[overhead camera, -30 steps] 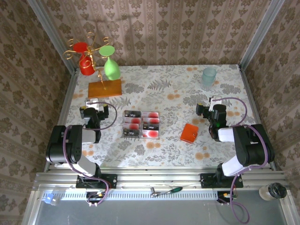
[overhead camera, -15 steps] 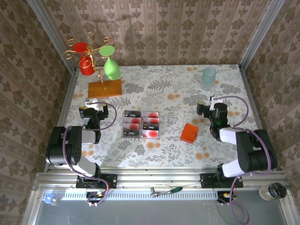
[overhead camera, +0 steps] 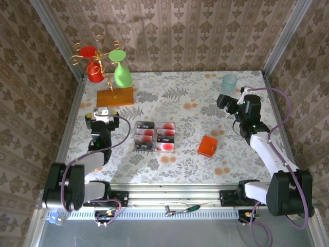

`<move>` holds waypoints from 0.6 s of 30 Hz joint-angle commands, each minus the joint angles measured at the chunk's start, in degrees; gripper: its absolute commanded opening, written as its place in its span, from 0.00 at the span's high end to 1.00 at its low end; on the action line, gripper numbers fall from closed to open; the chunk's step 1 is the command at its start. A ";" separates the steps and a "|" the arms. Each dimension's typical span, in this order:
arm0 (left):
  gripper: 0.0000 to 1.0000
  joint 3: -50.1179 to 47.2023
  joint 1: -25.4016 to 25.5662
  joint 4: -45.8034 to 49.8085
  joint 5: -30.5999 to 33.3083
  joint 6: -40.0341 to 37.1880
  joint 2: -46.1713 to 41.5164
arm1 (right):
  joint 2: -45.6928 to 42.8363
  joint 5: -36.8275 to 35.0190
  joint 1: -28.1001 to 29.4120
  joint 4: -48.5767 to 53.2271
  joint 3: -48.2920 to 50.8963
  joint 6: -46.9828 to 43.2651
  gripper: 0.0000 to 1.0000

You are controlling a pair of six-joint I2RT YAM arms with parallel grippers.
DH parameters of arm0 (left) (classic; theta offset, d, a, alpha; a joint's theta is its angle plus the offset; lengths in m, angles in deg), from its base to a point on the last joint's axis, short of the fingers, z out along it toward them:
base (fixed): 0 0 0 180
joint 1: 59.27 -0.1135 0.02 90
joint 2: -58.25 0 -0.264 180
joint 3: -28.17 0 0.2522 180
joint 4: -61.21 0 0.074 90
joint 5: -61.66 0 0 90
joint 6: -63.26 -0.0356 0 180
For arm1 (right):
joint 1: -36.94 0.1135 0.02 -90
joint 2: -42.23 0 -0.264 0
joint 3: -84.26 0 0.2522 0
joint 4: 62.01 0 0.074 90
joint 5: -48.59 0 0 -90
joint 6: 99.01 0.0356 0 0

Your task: Put the credit cards into the card holder

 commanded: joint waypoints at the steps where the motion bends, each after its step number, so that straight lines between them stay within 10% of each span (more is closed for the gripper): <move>1: 0.00 4.45 1.75 19.15 3.78 2.54 -10.09 | -1.53 7.40 3.68 9.11 -2.38 0.43 0.02; 10: 0.00 21.40 4.16 71.41 -0.82 28.15 -22.56 | -3.37 0.29 24.58 21.50 -1.91 -5.56 0.13; 18: 0.00 17.15 4.63 84.50 -0.44 40.74 -23.92 | 2.01 -13.17 43.71 20.98 0.94 -2.98 0.13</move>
